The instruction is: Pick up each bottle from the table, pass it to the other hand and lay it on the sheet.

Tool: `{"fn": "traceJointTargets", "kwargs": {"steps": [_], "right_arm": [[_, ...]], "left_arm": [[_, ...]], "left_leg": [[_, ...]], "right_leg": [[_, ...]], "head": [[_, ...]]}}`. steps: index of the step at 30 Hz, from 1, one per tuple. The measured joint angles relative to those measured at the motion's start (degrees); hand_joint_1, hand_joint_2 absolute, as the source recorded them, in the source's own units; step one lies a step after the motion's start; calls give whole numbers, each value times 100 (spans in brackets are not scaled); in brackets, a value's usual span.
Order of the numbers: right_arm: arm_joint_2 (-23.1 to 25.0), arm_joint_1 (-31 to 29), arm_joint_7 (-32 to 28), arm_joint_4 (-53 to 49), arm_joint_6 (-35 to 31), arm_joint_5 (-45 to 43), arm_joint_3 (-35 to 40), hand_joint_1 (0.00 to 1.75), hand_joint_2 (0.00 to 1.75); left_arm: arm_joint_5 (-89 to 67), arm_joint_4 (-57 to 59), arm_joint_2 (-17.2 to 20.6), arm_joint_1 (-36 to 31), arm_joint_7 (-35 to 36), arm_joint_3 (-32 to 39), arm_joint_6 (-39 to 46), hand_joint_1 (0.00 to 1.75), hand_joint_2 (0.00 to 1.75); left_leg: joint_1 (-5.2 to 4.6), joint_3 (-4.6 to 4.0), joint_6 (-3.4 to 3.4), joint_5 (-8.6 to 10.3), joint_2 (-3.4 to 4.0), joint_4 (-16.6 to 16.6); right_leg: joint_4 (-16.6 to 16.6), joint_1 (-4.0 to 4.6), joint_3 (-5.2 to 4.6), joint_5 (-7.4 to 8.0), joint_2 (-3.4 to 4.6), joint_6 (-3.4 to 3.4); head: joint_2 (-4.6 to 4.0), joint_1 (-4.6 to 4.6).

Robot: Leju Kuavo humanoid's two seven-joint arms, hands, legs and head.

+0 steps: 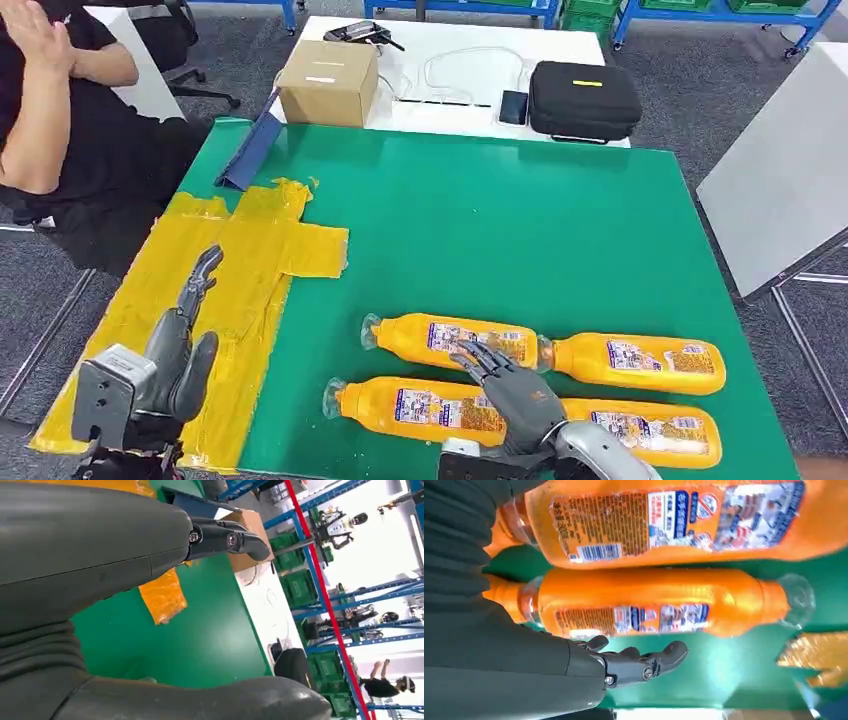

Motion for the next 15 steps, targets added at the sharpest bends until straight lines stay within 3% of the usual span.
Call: {"fn": "traceJointTargets", "kwargs": {"steps": [11,15], "right_arm": [[214,-192,286,264,619,87,55,0,175],[212,-190,51,406,570,46,79,0,175]], "left_arm": [[225,15,31,-414,566,-223,-4,0,0],[208,116,41,-418,197,-267,39,0,0]], "left_leg": [[0,1,0,1,3,0],[0,-1,0,1,0,1]], "right_leg": [[0,0,1,1,0,0],[1,0,0,1,0,0]], "head": [[0,0],[0,0]]}}
